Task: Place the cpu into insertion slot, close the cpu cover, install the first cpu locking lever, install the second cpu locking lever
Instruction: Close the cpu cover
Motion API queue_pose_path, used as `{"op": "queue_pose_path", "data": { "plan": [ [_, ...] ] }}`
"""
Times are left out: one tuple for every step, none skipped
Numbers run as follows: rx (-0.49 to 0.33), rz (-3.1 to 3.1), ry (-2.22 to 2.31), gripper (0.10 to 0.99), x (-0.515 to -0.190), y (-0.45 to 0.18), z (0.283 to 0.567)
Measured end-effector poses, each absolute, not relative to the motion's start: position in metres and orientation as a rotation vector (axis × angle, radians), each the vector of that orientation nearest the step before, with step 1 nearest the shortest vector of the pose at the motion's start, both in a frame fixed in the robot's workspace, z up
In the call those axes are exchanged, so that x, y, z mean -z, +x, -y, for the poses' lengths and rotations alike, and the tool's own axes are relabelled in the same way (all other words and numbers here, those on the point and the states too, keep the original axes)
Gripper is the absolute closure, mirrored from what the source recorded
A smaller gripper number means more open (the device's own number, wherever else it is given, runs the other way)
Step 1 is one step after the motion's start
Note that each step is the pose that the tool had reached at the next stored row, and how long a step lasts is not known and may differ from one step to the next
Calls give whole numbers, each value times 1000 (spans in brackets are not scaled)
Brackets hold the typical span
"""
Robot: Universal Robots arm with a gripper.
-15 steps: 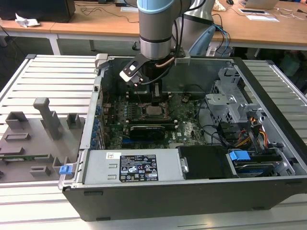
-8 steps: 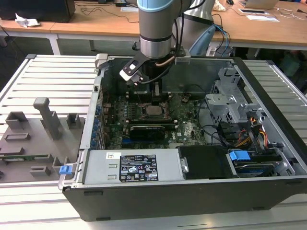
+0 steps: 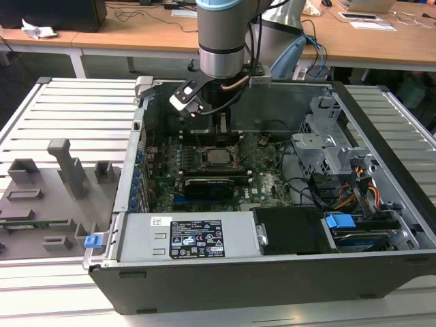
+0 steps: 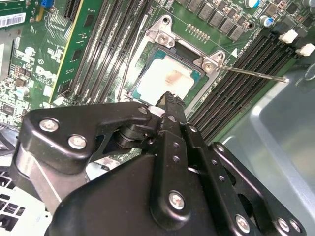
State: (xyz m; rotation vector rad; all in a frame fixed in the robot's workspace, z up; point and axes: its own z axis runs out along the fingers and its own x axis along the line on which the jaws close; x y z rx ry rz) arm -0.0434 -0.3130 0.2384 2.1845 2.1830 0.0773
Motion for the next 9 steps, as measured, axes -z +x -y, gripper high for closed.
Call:
{"op": "queue_pose_path", "data": {
  "plan": [
    [-77,-2183,2185,980,-239,-43,313],
    [-77,-2183,2185,980,-241,-43,313],
    [-77,-2183,2185,980,-241,-43,313],
    [-77,-2183,2184,980,-242,-43,313],
    [-77,-2183,2184,980,-243,-43,313],
    [-77,-2183,2184,980,-244,-43,313],
    [-77,-2183,2184,980,-245,-43,313],
    [-77,-2183,2184,980,-246,-43,313],
    [-77,-2183,2184,980,-247,-43,313]
  ]
}}
